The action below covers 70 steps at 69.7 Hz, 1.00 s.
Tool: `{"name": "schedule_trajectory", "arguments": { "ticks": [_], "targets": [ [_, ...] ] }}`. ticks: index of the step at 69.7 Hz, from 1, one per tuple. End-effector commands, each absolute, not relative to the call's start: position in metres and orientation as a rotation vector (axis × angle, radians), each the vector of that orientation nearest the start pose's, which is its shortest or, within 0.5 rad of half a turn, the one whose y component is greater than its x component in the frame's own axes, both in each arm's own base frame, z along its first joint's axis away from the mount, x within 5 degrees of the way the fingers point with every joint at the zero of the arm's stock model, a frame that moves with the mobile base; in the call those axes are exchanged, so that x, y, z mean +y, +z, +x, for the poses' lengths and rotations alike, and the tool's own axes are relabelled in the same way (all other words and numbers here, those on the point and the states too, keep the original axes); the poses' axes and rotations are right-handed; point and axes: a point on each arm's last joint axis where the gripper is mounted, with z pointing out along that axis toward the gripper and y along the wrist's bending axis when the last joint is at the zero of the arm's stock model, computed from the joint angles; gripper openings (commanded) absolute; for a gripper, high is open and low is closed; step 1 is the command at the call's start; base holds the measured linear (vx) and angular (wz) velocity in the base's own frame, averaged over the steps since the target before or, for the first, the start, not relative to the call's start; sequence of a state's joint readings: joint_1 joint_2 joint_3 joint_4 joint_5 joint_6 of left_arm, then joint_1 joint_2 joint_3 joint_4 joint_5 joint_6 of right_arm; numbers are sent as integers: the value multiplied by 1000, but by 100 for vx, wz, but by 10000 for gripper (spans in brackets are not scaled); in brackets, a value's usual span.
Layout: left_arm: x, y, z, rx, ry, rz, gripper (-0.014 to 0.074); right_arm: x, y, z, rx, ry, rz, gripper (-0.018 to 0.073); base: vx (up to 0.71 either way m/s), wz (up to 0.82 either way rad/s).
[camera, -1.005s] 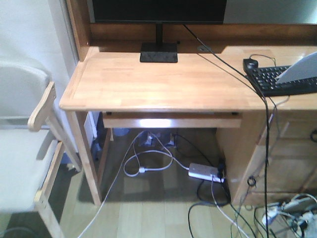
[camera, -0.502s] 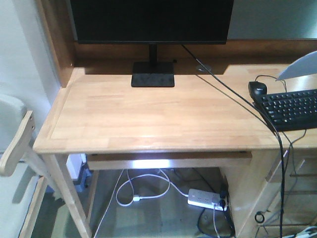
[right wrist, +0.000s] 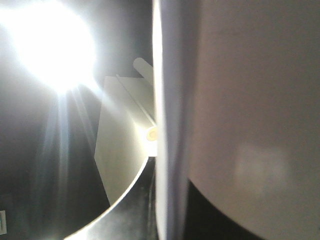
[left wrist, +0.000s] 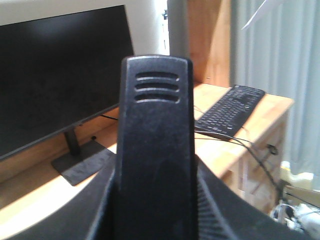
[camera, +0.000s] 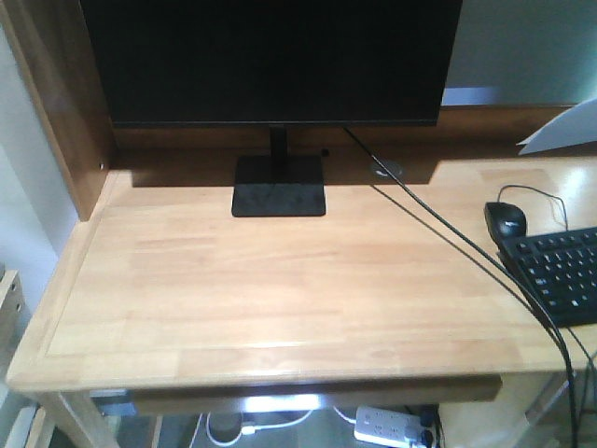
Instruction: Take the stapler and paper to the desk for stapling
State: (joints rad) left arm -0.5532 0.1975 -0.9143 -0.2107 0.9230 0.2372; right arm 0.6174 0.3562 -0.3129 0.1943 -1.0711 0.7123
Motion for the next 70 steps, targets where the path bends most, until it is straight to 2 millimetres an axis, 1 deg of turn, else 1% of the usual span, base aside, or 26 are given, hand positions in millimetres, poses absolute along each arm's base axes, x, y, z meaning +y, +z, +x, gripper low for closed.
{"name": "schedule_trajectory", "arguments": {
  "ticks": [1, 37, 70],
  "targets": [
    [-2, 419, -25, 1453, -506, 615, -6, 9, 381, 37, 432, 1340, 200, -6, 29, 3],
    [-2, 419, -25, 1453, -506, 615, -6, 9, 381, 37, 432, 1340, 200, -6, 22, 5],
    [-2, 419, -25, 1454, -505, 615, -6, 10, 381, 37, 440, 1340, 198, -6, 7, 1]
  ]
}}
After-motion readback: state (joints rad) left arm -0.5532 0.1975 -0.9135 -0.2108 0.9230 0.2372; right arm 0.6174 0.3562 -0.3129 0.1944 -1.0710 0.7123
